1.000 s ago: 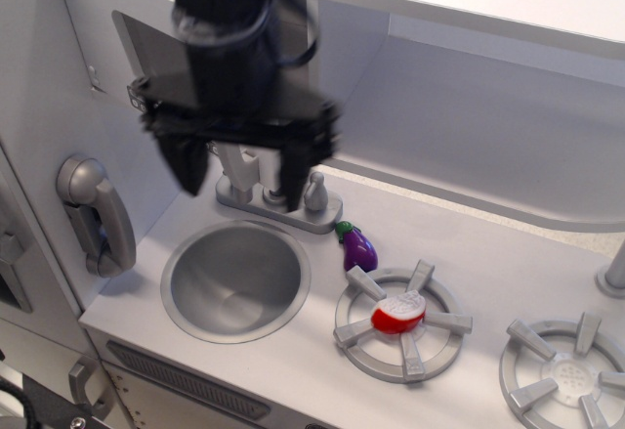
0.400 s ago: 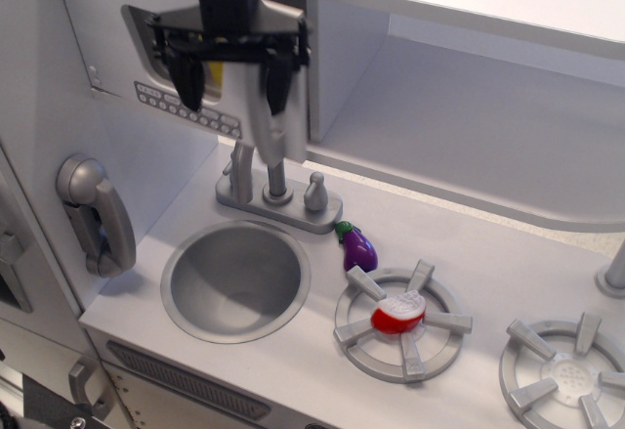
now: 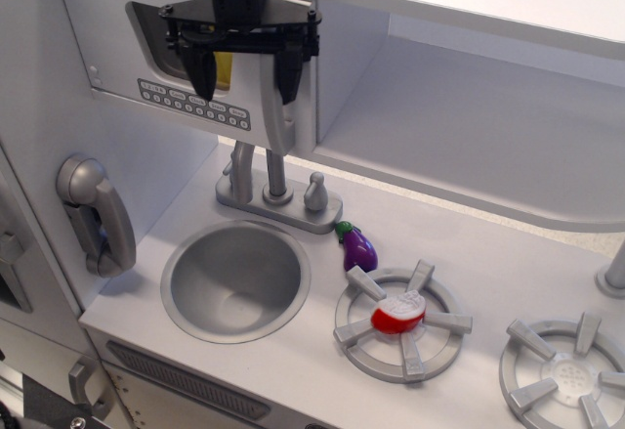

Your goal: Close microwave

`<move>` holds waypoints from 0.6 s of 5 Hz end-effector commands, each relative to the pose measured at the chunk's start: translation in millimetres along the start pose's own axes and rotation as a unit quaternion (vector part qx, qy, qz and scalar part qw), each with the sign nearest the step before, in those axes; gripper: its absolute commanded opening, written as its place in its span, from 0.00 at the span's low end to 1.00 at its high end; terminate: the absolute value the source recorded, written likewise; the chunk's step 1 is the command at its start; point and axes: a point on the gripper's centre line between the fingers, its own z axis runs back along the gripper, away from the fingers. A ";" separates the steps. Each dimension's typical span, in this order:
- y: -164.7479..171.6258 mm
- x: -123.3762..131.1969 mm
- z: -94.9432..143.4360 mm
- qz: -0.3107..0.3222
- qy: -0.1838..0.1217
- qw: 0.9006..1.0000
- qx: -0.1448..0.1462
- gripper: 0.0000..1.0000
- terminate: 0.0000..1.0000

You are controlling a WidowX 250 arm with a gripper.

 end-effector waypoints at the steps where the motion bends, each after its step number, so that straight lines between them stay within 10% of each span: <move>1: 0.0 13.5 22.7 -0.009 -0.046 0.998 -0.030 1.00 0.00; 3: -2.6 -11.2 48.2 -0.086 -0.035 0.993 -0.077 1.00 0.00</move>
